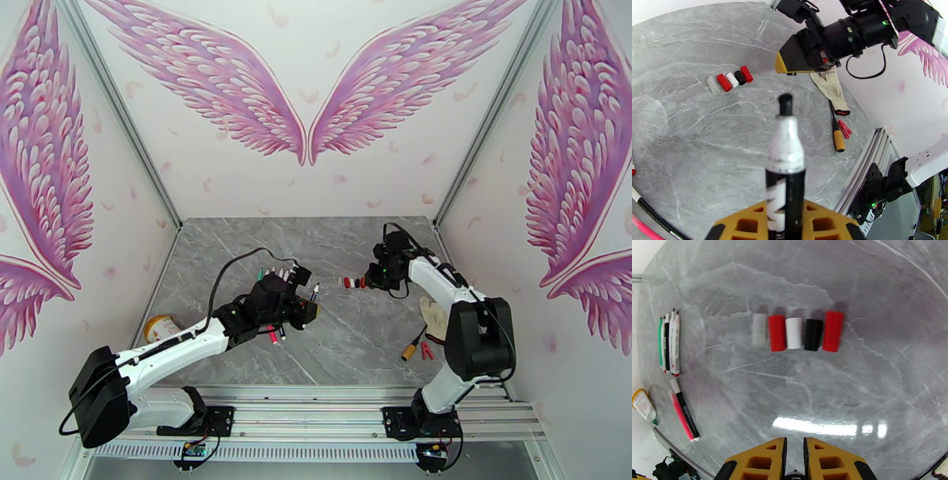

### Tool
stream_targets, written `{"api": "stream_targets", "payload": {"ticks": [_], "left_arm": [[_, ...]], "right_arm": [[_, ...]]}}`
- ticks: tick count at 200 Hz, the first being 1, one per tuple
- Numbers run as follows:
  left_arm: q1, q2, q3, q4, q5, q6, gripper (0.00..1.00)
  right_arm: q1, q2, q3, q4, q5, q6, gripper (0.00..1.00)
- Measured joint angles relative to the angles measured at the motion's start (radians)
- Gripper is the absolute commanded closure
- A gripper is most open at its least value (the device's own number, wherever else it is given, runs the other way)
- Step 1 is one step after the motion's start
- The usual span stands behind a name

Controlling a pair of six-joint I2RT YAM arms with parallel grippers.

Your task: Open the pen caps

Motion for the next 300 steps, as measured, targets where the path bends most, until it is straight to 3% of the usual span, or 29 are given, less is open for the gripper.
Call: {"api": "stream_targets", "payload": {"ticks": [125,167,219,300], "left_arm": [[0.005,0.035,0.001,-0.032,0.000,0.005,0.98],[0.006,0.051,0.015,-0.049,0.004,0.006,0.98],[0.006,0.074,0.037,-0.064,0.014,0.010,0.98],[0.008,0.089,0.046,-0.072,0.021,0.011,0.98]], "right_arm": [[-0.056,0.320,0.220,-0.011,0.003,-0.061,0.90],[-0.056,0.355,0.229,-0.026,-0.004,-0.061,0.86],[-0.057,0.375,0.229,-0.027,-0.015,-0.062,0.72],[-0.057,0.375,0.243,-0.027,-0.027,-0.058,0.66]]}}
